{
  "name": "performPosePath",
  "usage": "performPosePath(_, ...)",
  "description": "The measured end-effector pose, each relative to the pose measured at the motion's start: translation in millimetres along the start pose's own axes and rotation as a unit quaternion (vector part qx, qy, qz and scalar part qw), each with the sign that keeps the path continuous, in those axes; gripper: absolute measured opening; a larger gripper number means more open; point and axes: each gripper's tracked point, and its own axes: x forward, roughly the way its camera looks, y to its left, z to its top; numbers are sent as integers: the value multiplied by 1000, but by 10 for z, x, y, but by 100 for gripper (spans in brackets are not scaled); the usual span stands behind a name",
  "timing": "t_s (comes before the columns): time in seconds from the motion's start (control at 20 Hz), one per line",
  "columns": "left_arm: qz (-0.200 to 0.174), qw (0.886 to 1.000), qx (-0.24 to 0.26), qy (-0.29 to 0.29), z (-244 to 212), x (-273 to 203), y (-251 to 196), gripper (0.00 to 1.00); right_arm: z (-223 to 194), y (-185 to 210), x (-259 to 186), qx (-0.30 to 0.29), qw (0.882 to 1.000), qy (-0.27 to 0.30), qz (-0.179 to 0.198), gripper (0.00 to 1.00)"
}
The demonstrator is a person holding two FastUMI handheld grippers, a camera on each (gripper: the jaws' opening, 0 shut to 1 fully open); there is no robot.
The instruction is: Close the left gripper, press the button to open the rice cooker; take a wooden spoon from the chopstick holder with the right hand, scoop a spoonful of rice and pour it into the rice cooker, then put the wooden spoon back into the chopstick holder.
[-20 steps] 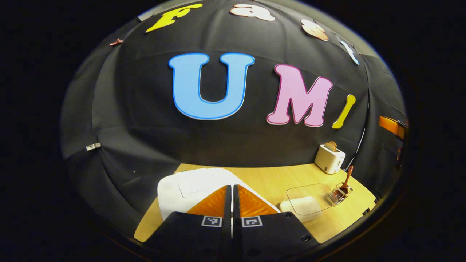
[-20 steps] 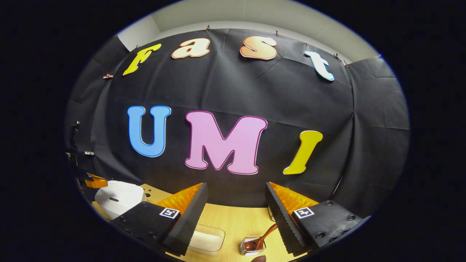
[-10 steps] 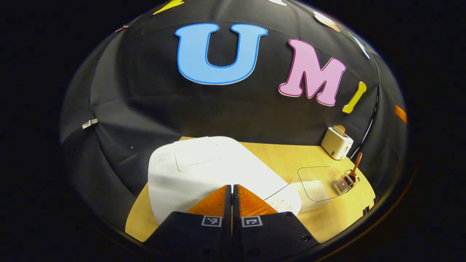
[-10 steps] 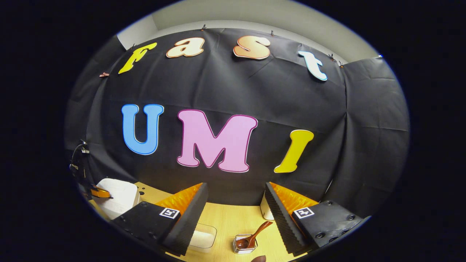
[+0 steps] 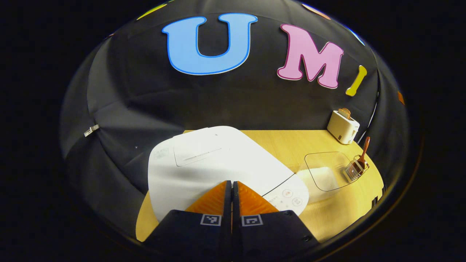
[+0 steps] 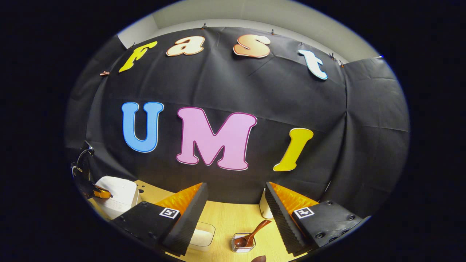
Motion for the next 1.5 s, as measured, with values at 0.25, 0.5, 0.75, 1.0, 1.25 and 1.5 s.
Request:
performPosePath(0.25, 23, 990, 9, -138, 767, -311, 146, 9, 17, -55, -39, -1, 1000, -3, -6, 97)
performPosePath(0.5, 36, 968, 16, -246, 1391, -671, 338, 72, 41, -13, -27, 3, 1000, -5, -3, 97)
performPosePath(0.75, 40, 966, 23, -255, 1439, -767, 314, 83, -13, 34, -45, -5, 1000, 3, 1, 98)
performPosePath(1.0, 26, 969, 17, -246, 1396, -786, 167, 95, -277, -95, -56, 10, 999, 38, -9, 98)
performPosePath(1.25, 21, 969, -9, -244, 1458, -896, -124, 95, -817, -315, 12, 27, 995, 92, 10, 98)
performPosePath(1.5, 30, 971, -45, -234, 1481, -1046, -481, 95, -1556, -536, 322, 75, 982, 165, 47, 96)
